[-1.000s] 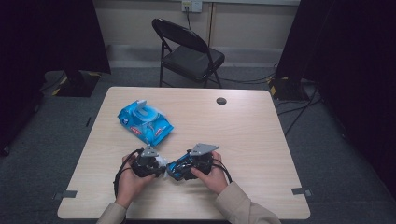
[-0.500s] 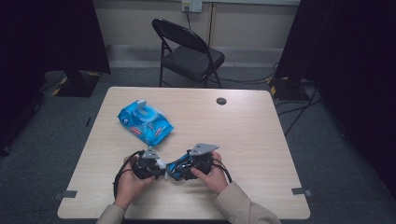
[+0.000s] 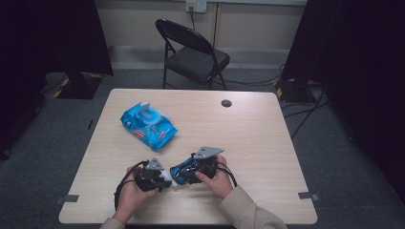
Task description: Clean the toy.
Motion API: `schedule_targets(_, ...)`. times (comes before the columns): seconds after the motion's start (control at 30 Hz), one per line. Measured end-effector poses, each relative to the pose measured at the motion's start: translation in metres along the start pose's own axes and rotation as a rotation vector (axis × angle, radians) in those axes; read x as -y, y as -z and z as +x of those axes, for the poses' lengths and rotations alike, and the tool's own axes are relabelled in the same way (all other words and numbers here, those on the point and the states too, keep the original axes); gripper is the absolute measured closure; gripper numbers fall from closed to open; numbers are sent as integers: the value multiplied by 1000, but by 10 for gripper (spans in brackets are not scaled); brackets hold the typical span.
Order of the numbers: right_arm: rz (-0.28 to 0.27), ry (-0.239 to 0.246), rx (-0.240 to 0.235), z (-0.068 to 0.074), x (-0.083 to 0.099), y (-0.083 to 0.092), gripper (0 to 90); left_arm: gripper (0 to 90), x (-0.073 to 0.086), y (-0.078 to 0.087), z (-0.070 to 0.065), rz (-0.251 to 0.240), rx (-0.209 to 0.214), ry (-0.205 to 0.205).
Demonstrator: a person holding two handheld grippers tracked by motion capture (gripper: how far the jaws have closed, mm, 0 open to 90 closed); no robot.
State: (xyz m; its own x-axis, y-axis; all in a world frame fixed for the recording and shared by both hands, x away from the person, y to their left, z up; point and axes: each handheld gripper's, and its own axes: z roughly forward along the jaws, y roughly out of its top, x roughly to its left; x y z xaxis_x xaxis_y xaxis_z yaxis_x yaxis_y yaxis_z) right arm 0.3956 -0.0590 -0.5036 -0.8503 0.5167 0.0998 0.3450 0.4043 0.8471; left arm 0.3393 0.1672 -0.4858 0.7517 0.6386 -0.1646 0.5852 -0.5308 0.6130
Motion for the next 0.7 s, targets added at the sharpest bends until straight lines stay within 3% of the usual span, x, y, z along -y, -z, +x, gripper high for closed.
schedule_targets(0.13,0,0,0,0,0,0,148,816,0,-3,-10,-1,27,-18)
schedule_targets(0.37,-1,1,0,0,0,0,147,816,-3,-6,-20,13,33,-37)
schedule_targets(0.7,0,0,0,0,0,0,148,816,-8,-13,-40,5,121,-66)
